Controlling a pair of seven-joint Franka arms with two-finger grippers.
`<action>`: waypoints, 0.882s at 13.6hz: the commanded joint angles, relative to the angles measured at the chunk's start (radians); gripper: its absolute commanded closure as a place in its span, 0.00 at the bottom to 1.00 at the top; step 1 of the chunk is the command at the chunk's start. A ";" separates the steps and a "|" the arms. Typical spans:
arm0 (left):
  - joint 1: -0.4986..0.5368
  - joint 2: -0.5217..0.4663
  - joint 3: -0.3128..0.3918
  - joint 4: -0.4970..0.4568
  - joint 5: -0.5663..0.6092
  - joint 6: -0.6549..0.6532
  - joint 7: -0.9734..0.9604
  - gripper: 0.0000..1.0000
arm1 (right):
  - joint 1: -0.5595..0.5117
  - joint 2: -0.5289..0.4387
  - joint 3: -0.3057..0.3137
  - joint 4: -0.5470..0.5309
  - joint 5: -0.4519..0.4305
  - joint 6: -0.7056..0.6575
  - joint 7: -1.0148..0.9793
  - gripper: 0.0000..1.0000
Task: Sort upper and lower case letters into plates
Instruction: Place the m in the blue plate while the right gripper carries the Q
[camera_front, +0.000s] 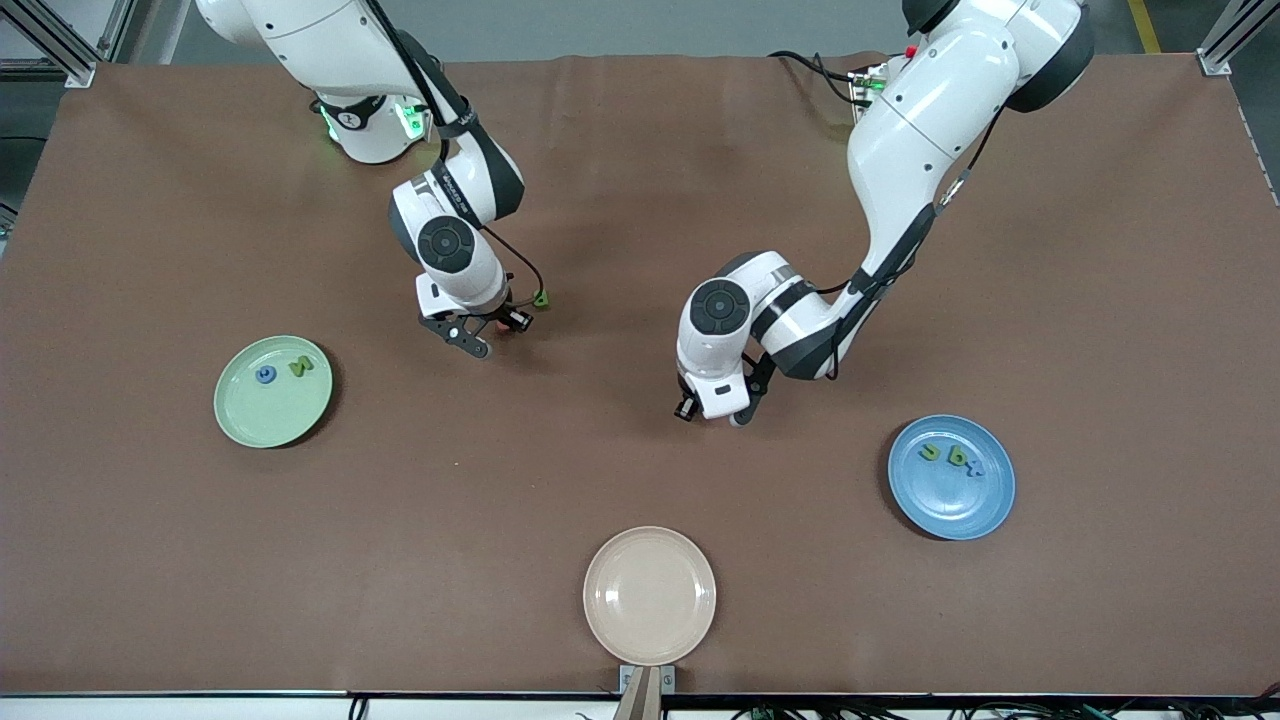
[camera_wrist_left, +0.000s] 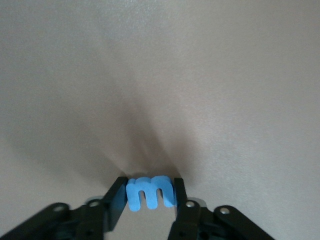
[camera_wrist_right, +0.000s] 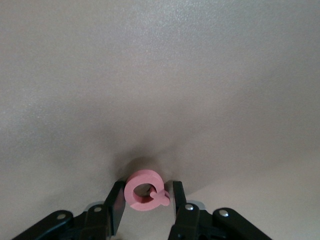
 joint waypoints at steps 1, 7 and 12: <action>-0.003 0.018 0.020 0.036 0.017 0.001 0.018 0.95 | 0.016 0.000 -0.006 -0.010 0.010 0.004 0.009 0.56; 0.126 -0.064 0.030 0.088 0.015 -0.146 0.361 0.99 | 0.017 0.013 -0.006 -0.008 0.010 0.011 0.009 0.71; 0.276 -0.089 0.027 0.085 0.015 -0.218 0.677 0.99 | 0.019 -0.004 -0.006 0.010 0.005 -0.040 0.003 0.79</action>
